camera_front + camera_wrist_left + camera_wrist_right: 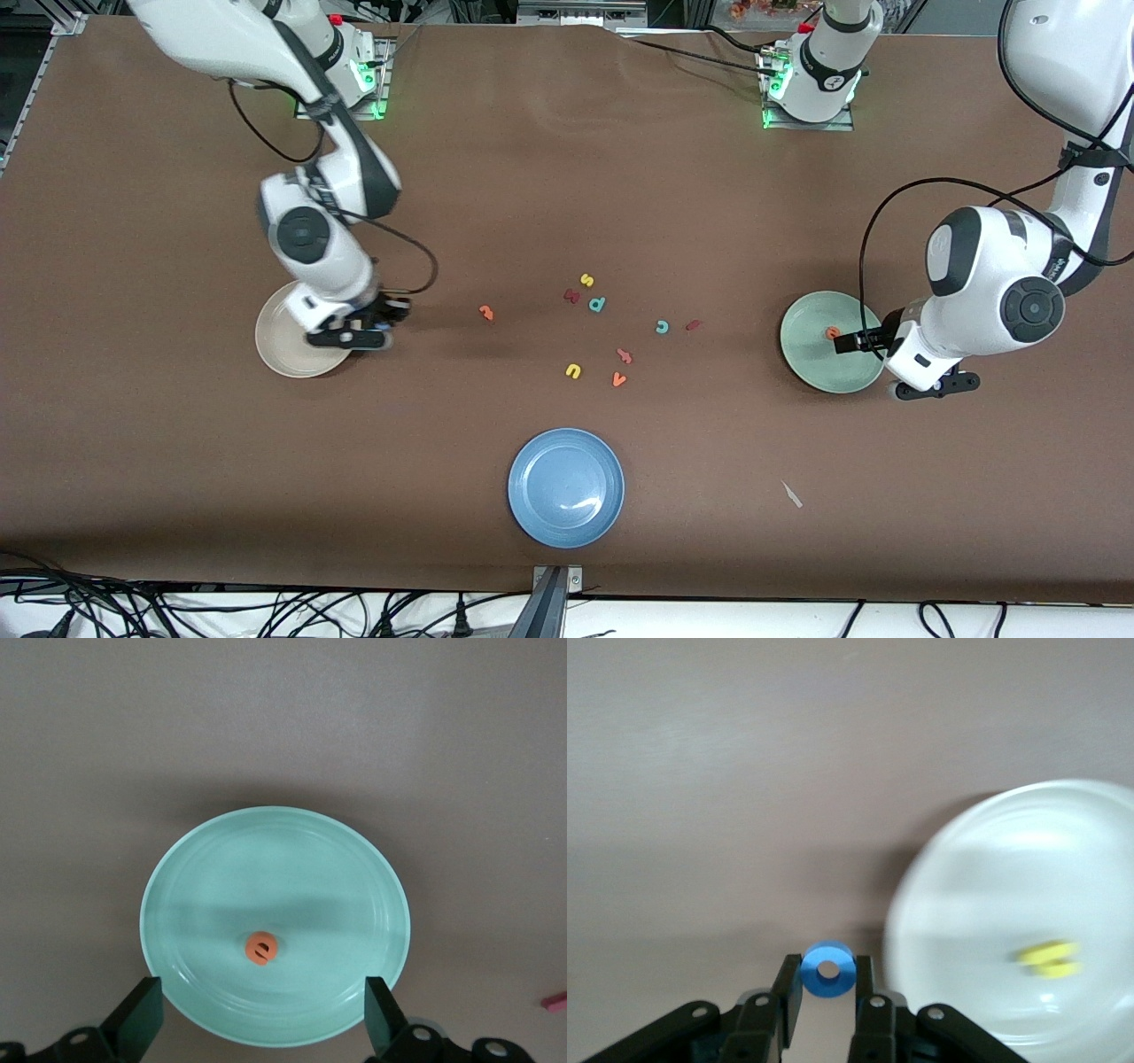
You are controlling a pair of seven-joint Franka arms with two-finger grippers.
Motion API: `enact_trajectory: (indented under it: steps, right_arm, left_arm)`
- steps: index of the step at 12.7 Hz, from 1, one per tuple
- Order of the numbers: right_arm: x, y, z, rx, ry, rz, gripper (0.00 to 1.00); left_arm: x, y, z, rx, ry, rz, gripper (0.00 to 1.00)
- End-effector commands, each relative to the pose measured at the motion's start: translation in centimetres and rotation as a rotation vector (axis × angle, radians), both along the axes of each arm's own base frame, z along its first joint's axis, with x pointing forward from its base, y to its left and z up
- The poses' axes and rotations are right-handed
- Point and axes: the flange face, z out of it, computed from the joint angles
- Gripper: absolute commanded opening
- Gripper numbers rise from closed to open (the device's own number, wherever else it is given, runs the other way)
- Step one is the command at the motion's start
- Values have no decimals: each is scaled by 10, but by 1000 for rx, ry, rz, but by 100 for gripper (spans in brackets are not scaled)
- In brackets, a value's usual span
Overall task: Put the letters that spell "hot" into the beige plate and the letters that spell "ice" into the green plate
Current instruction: 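Drop the blue o on the beige plate while the left gripper reaches the red bar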
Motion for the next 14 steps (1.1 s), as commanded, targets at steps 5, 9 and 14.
enact_trajectory:
  steps: [5,9,14]
  right_arm:
    - [-10,-69,-6,-24,34,63,81]
    - [-11,-51,-8,14,32,-39,82]
    - [-17,76,-11,97,-54,-261,82]
  left_arm:
    - [-9,-85,38,26,63,111,100]
    - [-21,-158,44,18,54,228,100]
    - [-26,-226,4,-20,-10,353,100]
